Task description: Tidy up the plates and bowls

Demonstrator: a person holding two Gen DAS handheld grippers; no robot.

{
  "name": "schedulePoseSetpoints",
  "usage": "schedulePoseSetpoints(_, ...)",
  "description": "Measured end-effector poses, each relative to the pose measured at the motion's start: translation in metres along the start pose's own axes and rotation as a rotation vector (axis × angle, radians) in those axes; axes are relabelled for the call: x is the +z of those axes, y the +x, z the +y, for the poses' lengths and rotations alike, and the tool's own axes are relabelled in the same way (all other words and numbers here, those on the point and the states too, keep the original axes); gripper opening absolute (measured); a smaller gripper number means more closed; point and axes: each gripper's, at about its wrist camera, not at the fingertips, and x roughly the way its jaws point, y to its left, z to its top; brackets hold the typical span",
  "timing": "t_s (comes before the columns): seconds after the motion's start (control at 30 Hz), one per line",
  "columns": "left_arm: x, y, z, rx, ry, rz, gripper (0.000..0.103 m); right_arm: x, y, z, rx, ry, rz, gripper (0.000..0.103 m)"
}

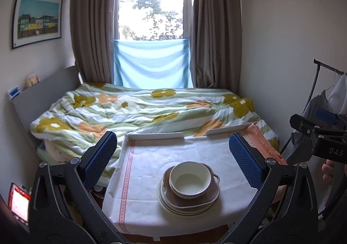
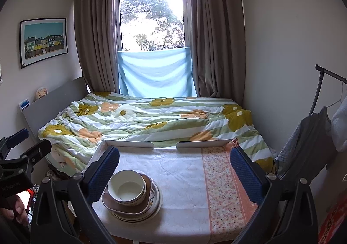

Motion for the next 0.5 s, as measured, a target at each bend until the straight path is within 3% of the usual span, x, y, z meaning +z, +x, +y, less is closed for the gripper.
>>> schedulePoseSetpoints(0.5, 0.0083, 0.0109, -0.0027, 0.000, 0.007, -0.001, 0.103, 0.0033, 0.0048, -0.0044, -0.006, 0.002, -0.023, 0.102)
